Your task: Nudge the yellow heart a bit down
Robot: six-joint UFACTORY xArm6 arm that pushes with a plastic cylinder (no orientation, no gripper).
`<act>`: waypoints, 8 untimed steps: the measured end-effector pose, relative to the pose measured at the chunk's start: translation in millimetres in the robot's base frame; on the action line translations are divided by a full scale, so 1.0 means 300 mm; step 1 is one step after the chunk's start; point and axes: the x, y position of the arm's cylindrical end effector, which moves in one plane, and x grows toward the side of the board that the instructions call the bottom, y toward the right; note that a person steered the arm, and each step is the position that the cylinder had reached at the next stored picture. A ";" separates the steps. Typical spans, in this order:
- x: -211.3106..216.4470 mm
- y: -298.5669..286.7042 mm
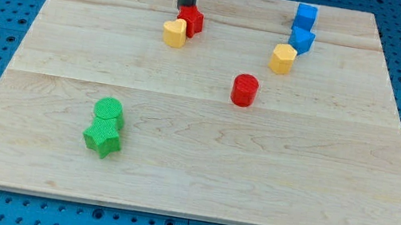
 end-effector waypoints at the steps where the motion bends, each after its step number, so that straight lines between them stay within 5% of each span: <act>1: 0.050 0.055; 4: 0.156 0.145; 8: 0.168 -0.023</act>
